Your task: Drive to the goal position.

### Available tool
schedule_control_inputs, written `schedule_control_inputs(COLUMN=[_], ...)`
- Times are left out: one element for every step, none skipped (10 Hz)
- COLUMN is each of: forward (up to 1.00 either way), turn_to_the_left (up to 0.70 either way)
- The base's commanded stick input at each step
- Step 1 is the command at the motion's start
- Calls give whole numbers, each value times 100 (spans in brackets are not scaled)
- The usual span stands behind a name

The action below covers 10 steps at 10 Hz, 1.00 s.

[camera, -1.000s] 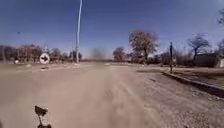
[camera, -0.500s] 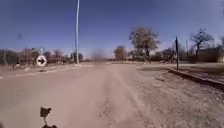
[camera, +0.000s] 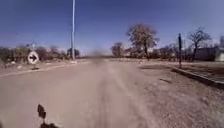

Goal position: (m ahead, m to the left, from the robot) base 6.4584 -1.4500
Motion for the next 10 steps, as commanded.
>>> schedule_control_inputs(forward=[100,100,100,100,100,100,100,100,100,100], turn_to_the_left=[-11,0,0,0,0,0,0,0,0,0])
